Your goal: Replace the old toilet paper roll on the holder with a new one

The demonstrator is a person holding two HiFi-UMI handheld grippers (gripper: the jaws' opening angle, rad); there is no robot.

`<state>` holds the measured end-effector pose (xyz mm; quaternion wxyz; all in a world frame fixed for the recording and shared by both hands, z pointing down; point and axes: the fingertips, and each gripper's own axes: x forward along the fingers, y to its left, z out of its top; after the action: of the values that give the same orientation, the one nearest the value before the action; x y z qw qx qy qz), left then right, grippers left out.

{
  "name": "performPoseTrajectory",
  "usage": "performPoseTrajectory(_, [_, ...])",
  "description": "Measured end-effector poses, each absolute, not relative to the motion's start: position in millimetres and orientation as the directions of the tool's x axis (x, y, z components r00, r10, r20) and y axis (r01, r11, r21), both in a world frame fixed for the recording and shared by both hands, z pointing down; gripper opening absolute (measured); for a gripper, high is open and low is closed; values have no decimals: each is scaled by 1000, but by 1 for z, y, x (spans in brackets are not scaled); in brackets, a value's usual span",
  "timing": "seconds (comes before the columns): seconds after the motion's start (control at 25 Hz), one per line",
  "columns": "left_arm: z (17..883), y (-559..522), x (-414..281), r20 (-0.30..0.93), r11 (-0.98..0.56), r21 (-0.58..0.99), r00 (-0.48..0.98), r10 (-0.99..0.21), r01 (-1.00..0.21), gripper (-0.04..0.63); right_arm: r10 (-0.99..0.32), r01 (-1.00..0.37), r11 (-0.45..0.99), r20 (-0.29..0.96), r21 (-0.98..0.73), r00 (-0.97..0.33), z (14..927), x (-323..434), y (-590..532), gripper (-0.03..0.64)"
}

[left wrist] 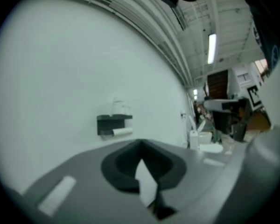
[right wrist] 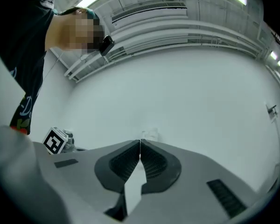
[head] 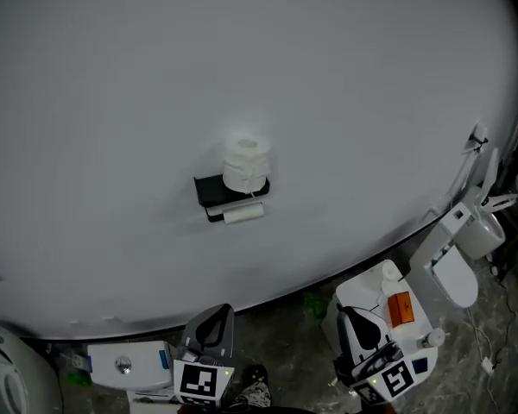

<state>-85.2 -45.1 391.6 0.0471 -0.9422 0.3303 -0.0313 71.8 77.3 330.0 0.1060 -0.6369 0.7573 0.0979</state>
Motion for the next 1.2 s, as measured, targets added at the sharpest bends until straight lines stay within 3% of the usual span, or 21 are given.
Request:
performPoseTrajectory(0.32, [384, -138, -59, 23, -781, -108, 784, -621, -615, 2, -946, -978, 209, -253, -2, -202, 327, 82, -41, 12])
performPoseTrajectory(0.96, [385, -181, -38, 57, -695, -75, 693, -719, -715, 2, -917, -938, 348, -214, -14, -337, 326, 107, -115, 12])
performPoseTrajectory(1.08, [395, -187, -30, 48, -679, 85, 684, -728, -729, 3, -912, -932, 362, -209, -7, -353, 327, 114, -118, 12])
performPoseTrajectory(1.2, [410, -192, -11, 26, -678, 333, 725, -688, -656, 6, -913, -931, 364, -198, -4, -356, 329, 124, -119, 12])
